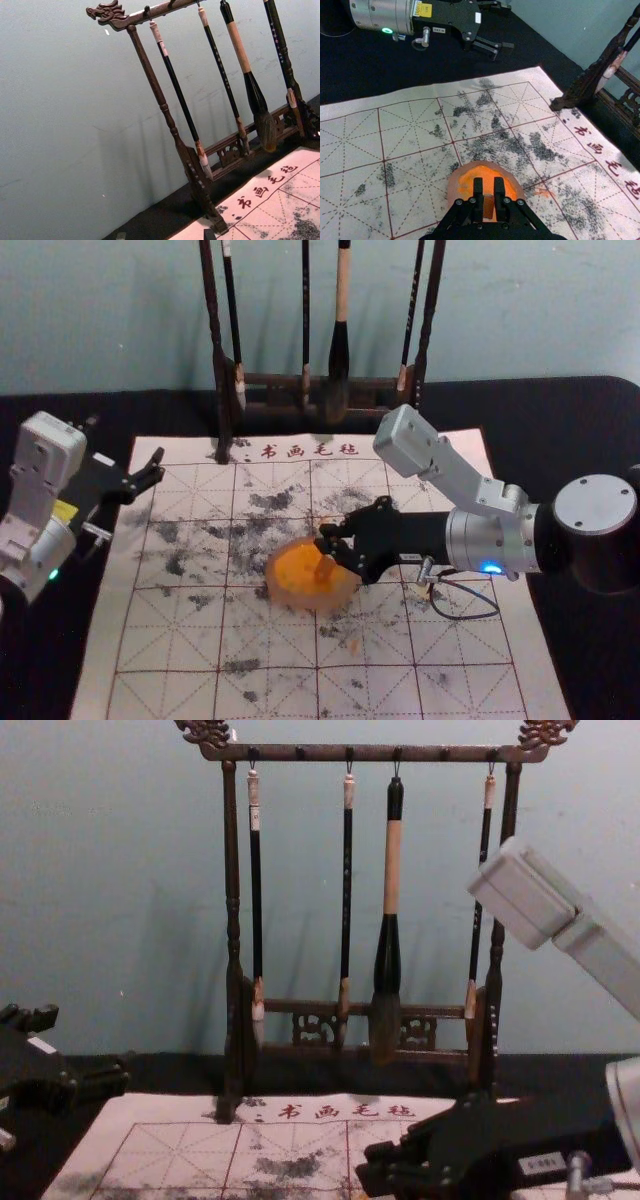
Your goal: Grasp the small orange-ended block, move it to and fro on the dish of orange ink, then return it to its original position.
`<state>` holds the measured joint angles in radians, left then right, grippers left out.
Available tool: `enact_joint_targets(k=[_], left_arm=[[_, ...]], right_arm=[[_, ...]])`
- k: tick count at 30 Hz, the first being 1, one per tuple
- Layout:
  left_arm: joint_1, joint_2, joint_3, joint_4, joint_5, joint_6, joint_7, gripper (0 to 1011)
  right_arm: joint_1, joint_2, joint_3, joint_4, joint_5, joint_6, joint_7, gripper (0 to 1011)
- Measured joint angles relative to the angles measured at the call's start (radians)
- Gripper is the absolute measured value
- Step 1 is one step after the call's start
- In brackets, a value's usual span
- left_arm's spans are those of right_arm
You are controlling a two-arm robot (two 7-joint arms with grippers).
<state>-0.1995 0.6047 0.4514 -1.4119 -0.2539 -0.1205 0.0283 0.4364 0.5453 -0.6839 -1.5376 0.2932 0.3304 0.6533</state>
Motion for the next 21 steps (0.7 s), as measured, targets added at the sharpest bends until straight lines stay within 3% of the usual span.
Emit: enact_joint_targets(k=[21], left_arm=[[0.0, 0.0, 0.0, 0.0, 0.0, 0.0, 0.0, 1002]], right_arm=[[0.012, -0.028, -0.029, 0.008, -0.005, 0.01, -0.006, 130]])
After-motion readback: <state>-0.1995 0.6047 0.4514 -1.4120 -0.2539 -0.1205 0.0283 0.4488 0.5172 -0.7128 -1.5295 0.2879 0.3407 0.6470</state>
